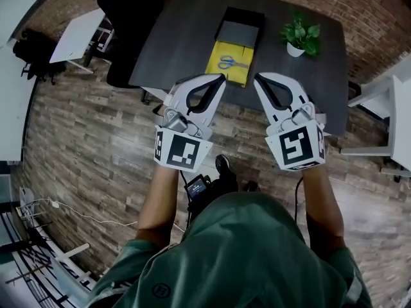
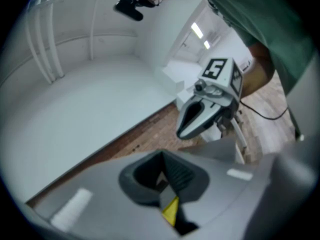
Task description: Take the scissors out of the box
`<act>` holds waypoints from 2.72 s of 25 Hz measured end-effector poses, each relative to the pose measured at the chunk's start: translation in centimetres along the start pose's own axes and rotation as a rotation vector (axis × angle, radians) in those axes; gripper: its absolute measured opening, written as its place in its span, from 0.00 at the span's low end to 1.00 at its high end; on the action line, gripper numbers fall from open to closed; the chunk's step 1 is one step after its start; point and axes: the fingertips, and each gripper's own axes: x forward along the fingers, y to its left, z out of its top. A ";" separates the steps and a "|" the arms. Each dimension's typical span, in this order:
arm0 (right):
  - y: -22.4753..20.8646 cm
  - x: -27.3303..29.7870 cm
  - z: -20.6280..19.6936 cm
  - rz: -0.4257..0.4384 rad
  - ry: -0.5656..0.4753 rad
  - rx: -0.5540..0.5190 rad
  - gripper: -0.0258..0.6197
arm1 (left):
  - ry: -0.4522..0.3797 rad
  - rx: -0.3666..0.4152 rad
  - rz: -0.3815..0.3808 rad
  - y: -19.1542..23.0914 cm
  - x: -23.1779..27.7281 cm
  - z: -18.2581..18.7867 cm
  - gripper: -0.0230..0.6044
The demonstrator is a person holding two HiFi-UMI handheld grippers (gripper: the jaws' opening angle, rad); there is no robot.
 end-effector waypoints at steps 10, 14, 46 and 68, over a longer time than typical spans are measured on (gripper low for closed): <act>-1.2 7.6 0.4 -0.034 0.071 0.006 0.05 | -0.059 -0.022 -0.044 5.1 2.0 -5.1 0.03; -1.2 9.7 -0.1 -0.031 0.098 0.012 0.05 | -0.062 -0.036 -0.062 6.0 2.7 -7.0 0.03; -1.1 25.0 -12.4 0.255 0.205 0.089 0.05 | 0.145 -0.205 -0.042 8.3 10.6 -22.1 0.03; 3.7 29.0 -25.4 0.533 0.451 0.131 0.06 | 0.236 -0.340 -0.086 3.7 15.9 -30.0 0.03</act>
